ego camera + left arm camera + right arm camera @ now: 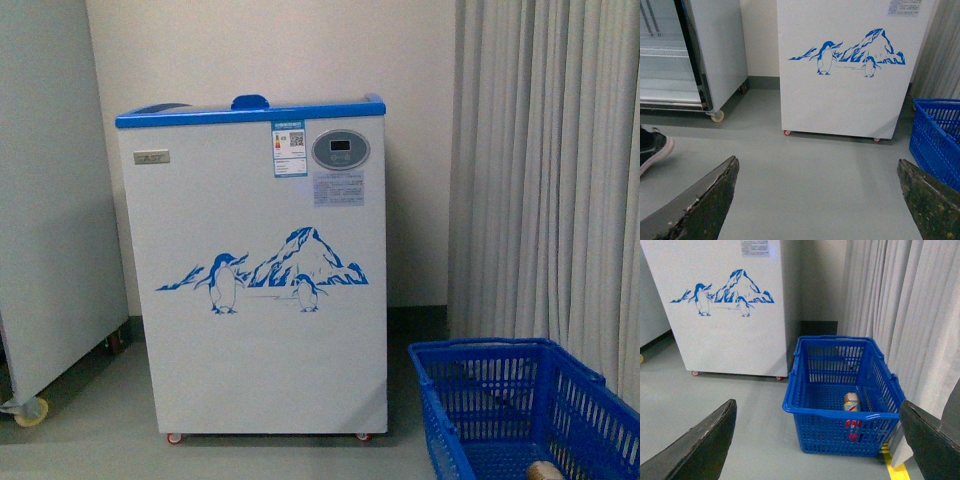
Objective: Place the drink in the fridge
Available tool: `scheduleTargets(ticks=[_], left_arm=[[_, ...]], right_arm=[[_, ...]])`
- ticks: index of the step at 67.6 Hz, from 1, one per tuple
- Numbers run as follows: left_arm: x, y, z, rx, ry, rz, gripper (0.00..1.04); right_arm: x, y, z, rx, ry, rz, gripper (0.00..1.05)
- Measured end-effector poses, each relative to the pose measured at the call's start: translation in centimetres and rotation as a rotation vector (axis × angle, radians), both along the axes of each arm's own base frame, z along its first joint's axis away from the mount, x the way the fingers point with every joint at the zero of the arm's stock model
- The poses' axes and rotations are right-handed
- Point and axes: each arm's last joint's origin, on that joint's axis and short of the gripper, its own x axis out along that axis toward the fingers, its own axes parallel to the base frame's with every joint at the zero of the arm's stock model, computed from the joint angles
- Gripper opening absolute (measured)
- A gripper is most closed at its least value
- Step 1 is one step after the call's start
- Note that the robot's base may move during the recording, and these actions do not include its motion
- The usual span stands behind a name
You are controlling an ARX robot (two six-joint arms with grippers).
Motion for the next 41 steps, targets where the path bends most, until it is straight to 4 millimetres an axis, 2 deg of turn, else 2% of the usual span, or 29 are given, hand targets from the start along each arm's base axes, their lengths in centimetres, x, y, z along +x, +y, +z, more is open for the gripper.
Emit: scheduleTargets(ticks=[41], left_arm=[[0.00,0.00,0.00,0.000,0.000,0.000,0.97]], right_arm=[[0.00,0.00,0.00,0.000,0.000,0.000,0.97]])
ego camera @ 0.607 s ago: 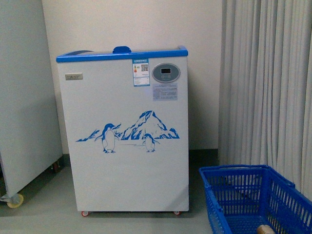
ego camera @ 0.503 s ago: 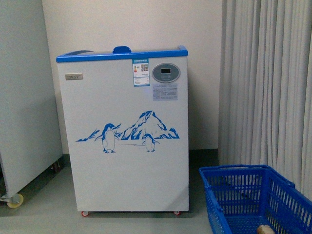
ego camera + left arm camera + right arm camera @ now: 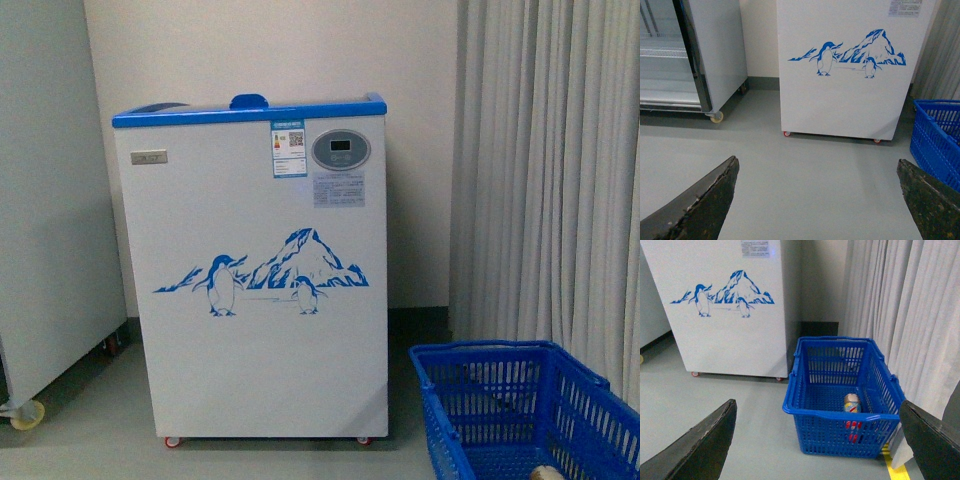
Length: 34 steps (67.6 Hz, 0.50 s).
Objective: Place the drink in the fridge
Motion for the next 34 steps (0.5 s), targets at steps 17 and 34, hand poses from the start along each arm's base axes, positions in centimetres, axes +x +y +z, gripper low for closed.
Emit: scheduleTargets(ticks=[17,34], left_arm=[[0.00,0.00,0.00,0.000,0.000,0.000,0.97],[0.00,0.00,0.00,0.000,0.000,0.000,0.97]], right_arm=[[0.00,0.00,0.00,0.000,0.000,0.000,0.97],[0.00,0.00,0.00,0.000,0.000,0.000,0.97]])
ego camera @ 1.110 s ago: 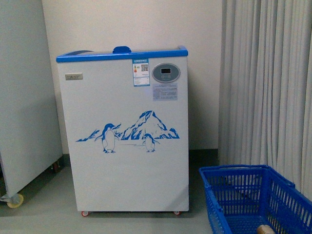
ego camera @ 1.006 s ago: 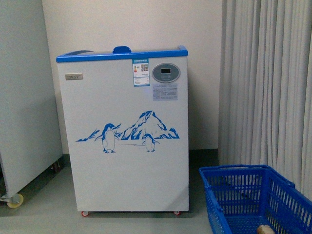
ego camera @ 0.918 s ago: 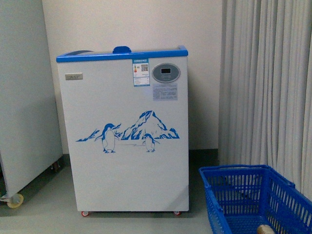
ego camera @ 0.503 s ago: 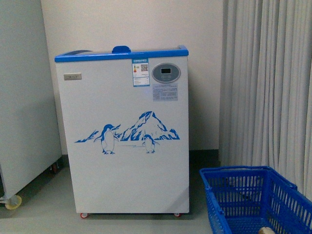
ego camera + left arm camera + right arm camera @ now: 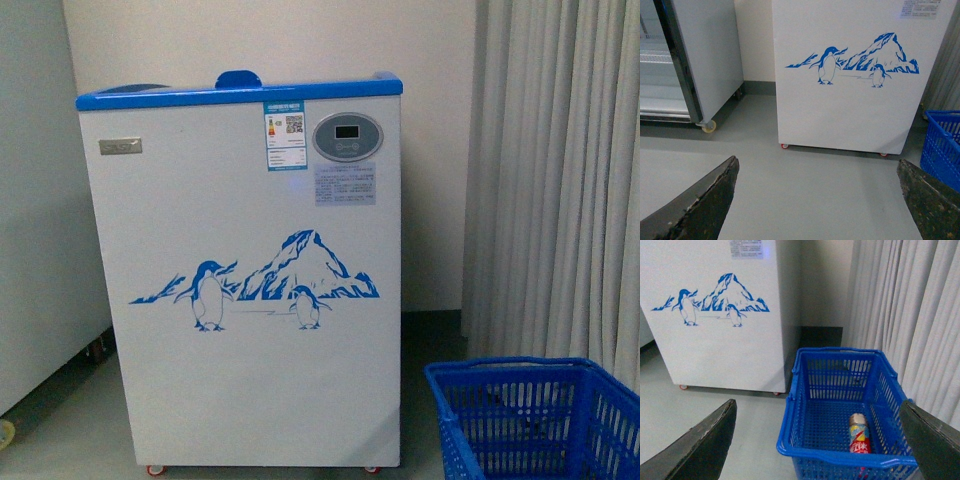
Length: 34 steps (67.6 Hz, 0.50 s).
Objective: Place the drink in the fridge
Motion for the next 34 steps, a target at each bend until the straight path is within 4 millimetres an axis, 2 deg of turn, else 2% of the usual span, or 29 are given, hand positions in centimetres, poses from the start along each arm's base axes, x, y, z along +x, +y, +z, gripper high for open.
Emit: scheduleTargets(ticks=[34], left_arm=[[0.00,0.00,0.00,0.000,0.000,0.000,0.97]], right_arm=[[0.00,0.00,0.00,0.000,0.000,0.000,0.97]])
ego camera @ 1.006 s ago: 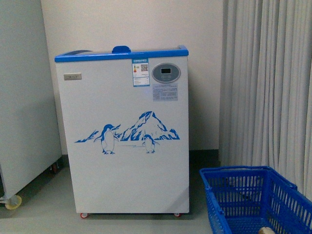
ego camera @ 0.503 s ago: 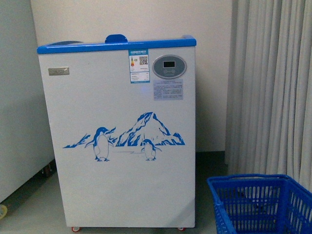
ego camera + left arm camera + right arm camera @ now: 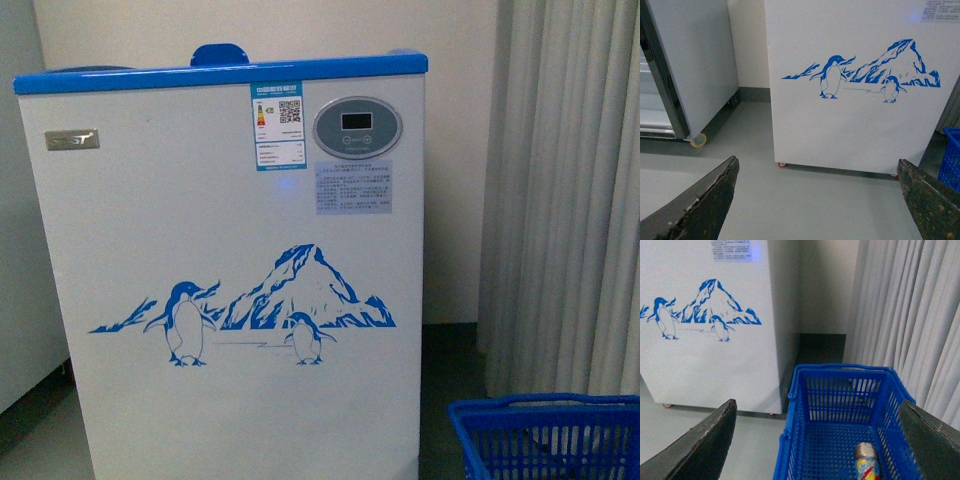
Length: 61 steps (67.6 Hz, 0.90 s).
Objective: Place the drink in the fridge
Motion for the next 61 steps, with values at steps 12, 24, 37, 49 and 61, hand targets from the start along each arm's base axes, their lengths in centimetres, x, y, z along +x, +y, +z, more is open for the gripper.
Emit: scheduleTargets(ticks=[12,24,37,49,61], left_arm=[[0.0,0.0,0.0,0.000,0.000,0.000,0.97],[0.0,0.0,0.0,0.000,0.000,0.000,0.97],[0.0,0.0,0.0,0.000,0.000,0.000,0.97],[0.0,0.0,0.0,0.000,0.000,0.000,0.97],[0.0,0.0,0.0,0.000,0.000,0.000,0.97]], right_arm=[[0.0,0.0,0.0,0.000,0.000,0.000,0.97],[0.0,0.0,0.0,0.000,0.000,0.000,0.97],[0.0,0.0,0.0,0.000,0.001,-0.001,0.97],[2.1,-2.0,-1.6,0.049,0.639,-0.370,0.97],[7.5,-6.4,-7.2,0.049,0.869,-0.541,0.97]])
